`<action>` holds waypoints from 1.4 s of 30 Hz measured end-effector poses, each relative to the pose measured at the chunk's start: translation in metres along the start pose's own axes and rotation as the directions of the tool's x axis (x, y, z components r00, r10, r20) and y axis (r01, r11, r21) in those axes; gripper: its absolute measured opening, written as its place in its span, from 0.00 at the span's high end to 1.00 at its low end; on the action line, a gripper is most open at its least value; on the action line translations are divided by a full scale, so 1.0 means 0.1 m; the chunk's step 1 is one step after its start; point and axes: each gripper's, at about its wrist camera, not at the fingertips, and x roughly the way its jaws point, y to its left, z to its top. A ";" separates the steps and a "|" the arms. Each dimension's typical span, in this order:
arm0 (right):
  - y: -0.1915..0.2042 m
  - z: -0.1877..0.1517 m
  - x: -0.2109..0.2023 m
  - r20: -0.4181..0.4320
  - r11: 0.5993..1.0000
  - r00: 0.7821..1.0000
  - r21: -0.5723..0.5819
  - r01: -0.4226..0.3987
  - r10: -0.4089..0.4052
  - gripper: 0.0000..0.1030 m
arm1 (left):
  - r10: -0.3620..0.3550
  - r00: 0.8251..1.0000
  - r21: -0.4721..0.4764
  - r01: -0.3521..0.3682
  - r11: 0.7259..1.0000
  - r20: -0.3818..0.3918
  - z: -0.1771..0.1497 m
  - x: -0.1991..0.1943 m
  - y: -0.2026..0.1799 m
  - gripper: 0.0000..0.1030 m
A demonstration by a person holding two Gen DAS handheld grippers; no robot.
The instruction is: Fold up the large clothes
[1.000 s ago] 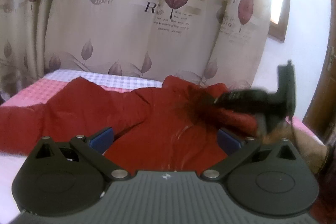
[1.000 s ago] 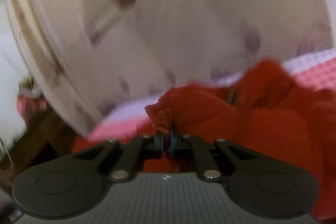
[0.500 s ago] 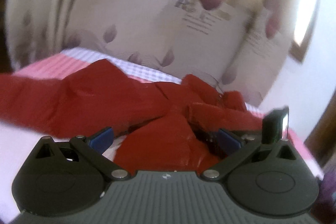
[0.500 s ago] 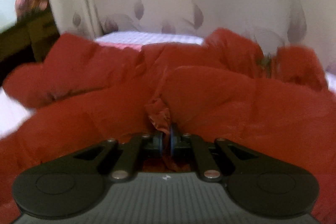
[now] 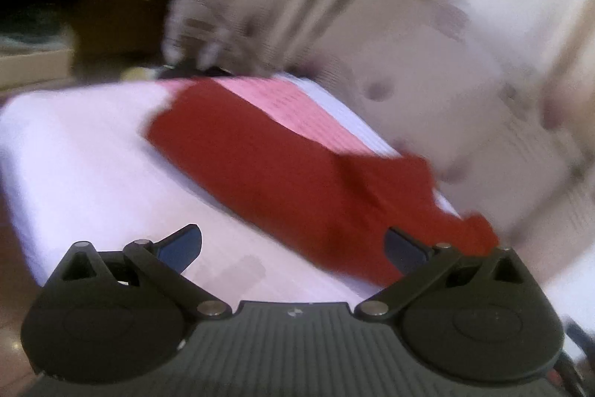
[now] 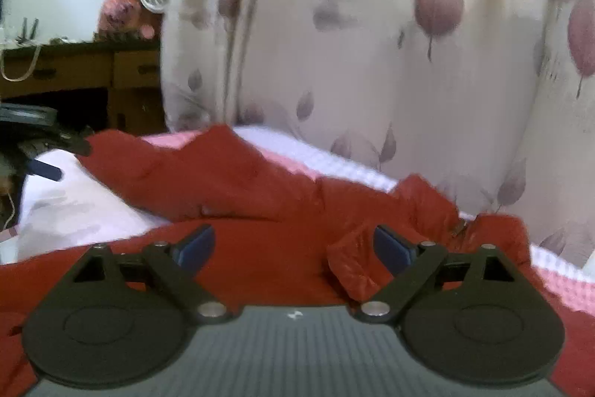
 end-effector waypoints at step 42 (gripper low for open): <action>-1.49 -1.08 -1.73 0.059 0.743 0.963 0.649 0.165 -0.265 0.09 | -0.467 0.838 0.738 0.501 0.453 -0.283 -1.71 0.35 -4.20 0.84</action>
